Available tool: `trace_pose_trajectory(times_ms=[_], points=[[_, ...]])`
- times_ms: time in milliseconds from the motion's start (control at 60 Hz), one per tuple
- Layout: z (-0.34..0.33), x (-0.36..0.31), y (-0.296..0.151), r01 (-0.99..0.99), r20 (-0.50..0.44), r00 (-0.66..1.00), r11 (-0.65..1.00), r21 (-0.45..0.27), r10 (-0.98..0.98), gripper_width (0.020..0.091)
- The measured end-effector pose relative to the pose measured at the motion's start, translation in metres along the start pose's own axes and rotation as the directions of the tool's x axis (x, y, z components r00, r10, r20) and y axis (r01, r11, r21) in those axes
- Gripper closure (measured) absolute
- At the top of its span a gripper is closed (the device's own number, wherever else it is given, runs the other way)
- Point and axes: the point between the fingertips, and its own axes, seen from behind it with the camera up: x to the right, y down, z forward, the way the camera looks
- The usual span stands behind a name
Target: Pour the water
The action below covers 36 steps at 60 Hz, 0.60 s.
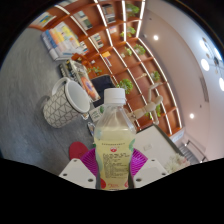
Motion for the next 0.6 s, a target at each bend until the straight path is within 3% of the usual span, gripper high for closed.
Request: trace_pose_trajectory(times_ms=[283, 600], points=[[0.035, 0.023, -0.014, 0.476, -0.084, 0.876, 0.880, -0.001, -0.474, 0.0736], [0.044, 0.058, -0.073, 0.841, -0.274, 0.510, 0.540, -0.040, -0.815, 0.0736]])
